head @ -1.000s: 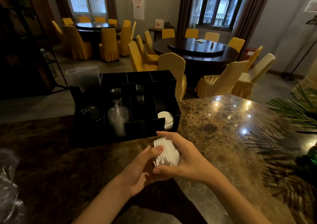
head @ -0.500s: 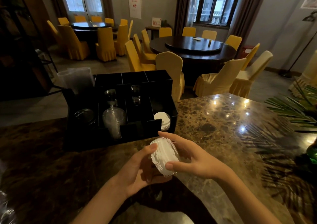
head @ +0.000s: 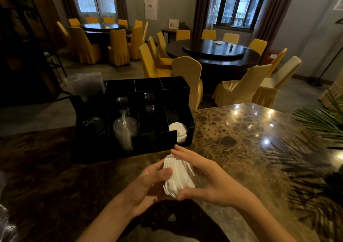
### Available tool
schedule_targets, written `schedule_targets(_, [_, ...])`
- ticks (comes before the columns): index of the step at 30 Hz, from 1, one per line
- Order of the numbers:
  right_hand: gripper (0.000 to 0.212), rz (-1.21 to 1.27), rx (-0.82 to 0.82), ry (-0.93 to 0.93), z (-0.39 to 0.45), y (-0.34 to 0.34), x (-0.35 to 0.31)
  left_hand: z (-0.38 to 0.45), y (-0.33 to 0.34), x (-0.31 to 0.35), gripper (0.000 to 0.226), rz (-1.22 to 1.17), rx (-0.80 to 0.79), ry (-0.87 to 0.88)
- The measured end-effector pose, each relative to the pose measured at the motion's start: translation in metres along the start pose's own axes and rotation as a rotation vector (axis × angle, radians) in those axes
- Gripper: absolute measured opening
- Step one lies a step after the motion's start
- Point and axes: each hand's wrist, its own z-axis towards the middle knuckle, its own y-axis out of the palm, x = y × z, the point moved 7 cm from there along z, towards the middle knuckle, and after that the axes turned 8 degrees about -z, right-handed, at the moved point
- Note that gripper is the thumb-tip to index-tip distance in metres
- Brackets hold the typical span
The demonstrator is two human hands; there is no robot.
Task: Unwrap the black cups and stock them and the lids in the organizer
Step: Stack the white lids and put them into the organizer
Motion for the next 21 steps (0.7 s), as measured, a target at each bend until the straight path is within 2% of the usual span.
schedule_targets(4, [0.085,-0.018,0.037,0.006,0.009,-0.005,-0.002,0.009,0.005,0.01,0.062,-0.069,-0.017,0.079])
schedule_targets(9, [0.085,-0.207,0.293,-0.08,0.014,-0.022,-0.001,0.029,0.001,0.026,0.065,-0.225,0.064,0.169])
schedule_targets(13, [0.068,-0.358,0.452,-0.157,0.018,-0.04,0.006,0.049,0.005,0.03,0.061,-0.322,0.088,0.188])
schedule_targets(16, [0.061,-0.49,0.47,-0.208,0.023,-0.055,0.014,0.064,0.011,0.034,0.049,-0.306,0.054,0.192])
schedule_targets(21, [0.06,-0.65,0.429,-0.202,0.039,-0.081,0.031,0.087,0.008,0.042,0.039,-0.18,0.103,0.179])
